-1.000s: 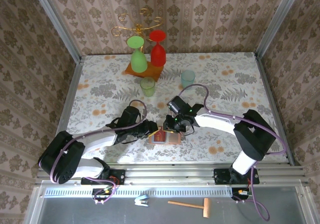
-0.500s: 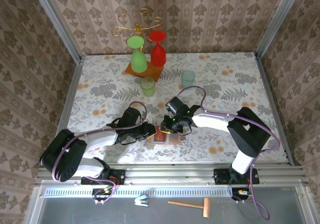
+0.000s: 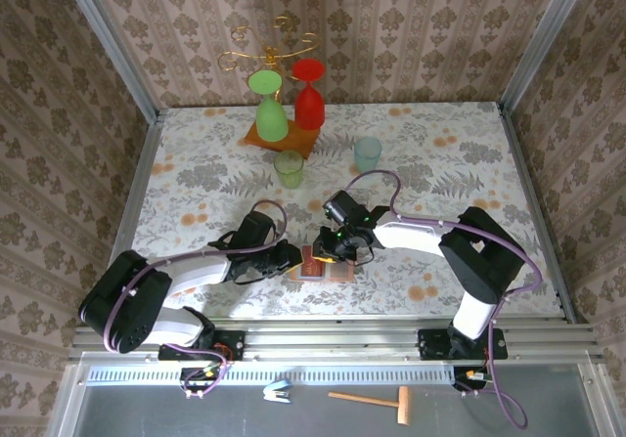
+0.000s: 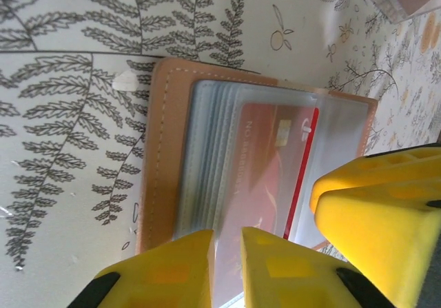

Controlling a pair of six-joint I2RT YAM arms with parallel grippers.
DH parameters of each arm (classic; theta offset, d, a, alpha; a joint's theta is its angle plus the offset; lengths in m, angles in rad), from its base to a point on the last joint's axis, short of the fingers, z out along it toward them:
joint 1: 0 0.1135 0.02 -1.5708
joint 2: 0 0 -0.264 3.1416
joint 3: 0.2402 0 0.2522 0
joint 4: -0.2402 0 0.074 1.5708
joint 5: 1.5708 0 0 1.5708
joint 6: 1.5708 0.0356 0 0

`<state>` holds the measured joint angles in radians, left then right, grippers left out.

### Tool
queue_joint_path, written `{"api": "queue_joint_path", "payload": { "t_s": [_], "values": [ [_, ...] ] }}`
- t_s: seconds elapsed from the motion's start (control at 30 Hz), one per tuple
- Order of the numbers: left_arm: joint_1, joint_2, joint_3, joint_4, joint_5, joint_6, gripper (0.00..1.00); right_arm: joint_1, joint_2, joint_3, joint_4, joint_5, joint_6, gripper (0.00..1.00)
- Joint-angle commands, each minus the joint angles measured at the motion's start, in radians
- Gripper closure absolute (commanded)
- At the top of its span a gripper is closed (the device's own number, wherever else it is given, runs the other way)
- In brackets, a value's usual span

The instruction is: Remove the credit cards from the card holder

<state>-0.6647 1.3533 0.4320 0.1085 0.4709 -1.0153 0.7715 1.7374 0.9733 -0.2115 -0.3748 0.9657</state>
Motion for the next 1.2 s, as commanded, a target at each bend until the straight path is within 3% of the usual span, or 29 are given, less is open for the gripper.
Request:
{"api": "queue_joint_path", "payload": {
  "t_s": [0.0,1.17],
  "values": [
    [0.01,0.015,-0.021,-0.009,-0.011,0.028,0.82,0.007,0.029,-0.013,0.004,-0.012,0.009,0.79],
    [0.017,0.035,-0.026,-0.01,-0.003,0.023,0.83,0.0,0.033,0.022,-0.101,0.063,-0.066,0.74]
  ]
}}
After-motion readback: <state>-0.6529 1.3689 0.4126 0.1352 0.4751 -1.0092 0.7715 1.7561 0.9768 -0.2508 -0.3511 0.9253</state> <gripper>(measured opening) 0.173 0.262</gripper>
